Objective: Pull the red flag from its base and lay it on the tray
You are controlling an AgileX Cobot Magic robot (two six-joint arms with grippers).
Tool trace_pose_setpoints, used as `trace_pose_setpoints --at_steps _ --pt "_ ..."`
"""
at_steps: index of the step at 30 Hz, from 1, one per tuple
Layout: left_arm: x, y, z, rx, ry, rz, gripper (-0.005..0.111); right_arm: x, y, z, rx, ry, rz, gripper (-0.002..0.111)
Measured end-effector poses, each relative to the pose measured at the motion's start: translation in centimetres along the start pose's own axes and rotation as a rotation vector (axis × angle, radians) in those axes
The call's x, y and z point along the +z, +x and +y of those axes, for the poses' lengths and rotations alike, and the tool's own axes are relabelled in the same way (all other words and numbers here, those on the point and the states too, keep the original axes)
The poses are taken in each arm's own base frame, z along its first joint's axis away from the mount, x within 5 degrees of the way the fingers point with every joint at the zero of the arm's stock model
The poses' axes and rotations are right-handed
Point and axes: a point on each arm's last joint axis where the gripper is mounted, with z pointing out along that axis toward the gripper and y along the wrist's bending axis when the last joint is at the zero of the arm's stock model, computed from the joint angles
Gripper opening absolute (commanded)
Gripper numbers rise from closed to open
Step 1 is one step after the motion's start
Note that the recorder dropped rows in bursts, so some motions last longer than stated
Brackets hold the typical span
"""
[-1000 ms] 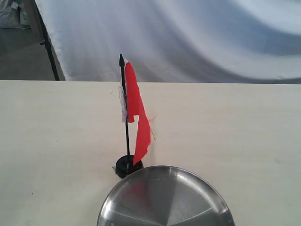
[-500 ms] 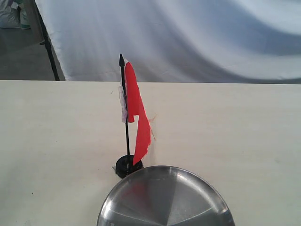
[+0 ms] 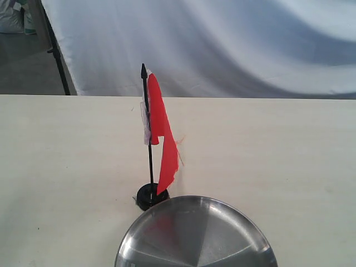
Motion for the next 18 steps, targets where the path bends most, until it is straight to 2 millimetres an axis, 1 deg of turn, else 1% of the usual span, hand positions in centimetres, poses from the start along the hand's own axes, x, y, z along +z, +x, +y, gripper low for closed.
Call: trace_pose_setpoints --at_steps 6,7,9,11,14,18 --pt "0.0 -1.0 0.0 -0.370 0.021 -0.104 0.000 0.0 0.0 0.0 0.000 0.000 0.000 0.000" --pt "-0.1 -1.5 0.0 -0.495 0.043 -0.159 0.000 0.0 0.0 0.0 0.000 0.000 0.000 0.000" --pt "-0.3 -2.3 0.0 -0.600 0.080 -0.244 0.000 0.0 0.0 0.0 0.000 0.000 0.000 0.000" --pt "-0.6 -3.2 -0.1 -0.633 0.119 -0.341 0.000 0.0 0.0 0.0 0.000 0.000 0.000 0.000" --pt "-0.9 -4.0 -0.1 -0.638 0.156 -0.441 0.000 0.0 0.0 0.0 0.000 0.000 0.000 0.000" --pt "-1.0 -4.1 -0.1 -0.637 0.159 -0.449 0.000 0.0 0.0 0.0 0.000 0.000 0.000 0.000"
